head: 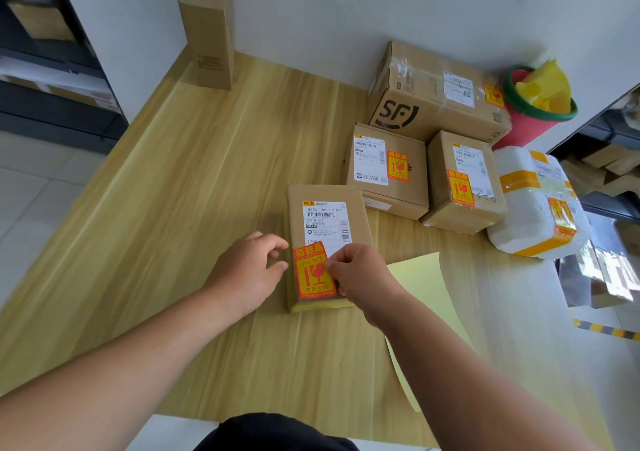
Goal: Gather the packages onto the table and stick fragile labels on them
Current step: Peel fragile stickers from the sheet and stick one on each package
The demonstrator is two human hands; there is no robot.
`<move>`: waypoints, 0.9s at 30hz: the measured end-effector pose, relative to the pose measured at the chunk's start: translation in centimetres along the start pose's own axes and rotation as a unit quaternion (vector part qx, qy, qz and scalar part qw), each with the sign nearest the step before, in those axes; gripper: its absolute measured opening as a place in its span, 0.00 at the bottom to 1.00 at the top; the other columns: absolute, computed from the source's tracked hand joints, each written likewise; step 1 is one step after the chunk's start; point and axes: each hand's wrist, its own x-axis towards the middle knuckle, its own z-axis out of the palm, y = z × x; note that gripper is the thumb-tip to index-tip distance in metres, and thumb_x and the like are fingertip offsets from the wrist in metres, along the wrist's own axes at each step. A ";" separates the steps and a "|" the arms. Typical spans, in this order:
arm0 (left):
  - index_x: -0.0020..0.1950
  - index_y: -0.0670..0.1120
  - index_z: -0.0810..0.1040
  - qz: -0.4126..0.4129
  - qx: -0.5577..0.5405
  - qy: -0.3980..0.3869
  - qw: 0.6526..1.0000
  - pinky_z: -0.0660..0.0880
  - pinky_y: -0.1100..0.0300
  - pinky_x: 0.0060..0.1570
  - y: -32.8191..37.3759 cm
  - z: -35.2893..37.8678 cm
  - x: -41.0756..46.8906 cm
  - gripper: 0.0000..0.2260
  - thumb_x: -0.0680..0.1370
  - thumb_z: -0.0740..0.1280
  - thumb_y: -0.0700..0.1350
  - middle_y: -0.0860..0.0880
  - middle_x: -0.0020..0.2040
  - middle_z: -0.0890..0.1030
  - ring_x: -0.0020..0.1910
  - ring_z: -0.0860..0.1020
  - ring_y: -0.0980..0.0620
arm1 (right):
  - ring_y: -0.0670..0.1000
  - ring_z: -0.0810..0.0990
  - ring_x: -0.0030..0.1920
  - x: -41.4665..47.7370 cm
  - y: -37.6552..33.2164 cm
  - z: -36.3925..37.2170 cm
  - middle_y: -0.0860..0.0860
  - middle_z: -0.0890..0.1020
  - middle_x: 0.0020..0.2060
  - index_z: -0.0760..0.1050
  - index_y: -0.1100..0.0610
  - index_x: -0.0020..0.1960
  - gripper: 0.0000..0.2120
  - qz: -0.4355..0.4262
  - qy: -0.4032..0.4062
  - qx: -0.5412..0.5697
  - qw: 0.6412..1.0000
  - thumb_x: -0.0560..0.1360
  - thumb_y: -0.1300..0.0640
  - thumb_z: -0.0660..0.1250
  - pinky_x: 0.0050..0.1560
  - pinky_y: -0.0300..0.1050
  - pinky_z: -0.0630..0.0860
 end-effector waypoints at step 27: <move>0.54 0.52 0.80 0.056 0.033 0.005 0.998 0.66 0.60 0.41 1.4 0.5 -0.6 0.09 0.74 0.69 0.47 0.53 0.45 0.75 0.42 0.72 0.53 | 0.52 0.78 0.40 0.4 0.1 0.9 0.49 0.79 0.40 0.74 0.52 0.43 0.05 -0.083 0.075 -0.282 0.953 0.74 0.52 0.67 0.37 0.43 0.74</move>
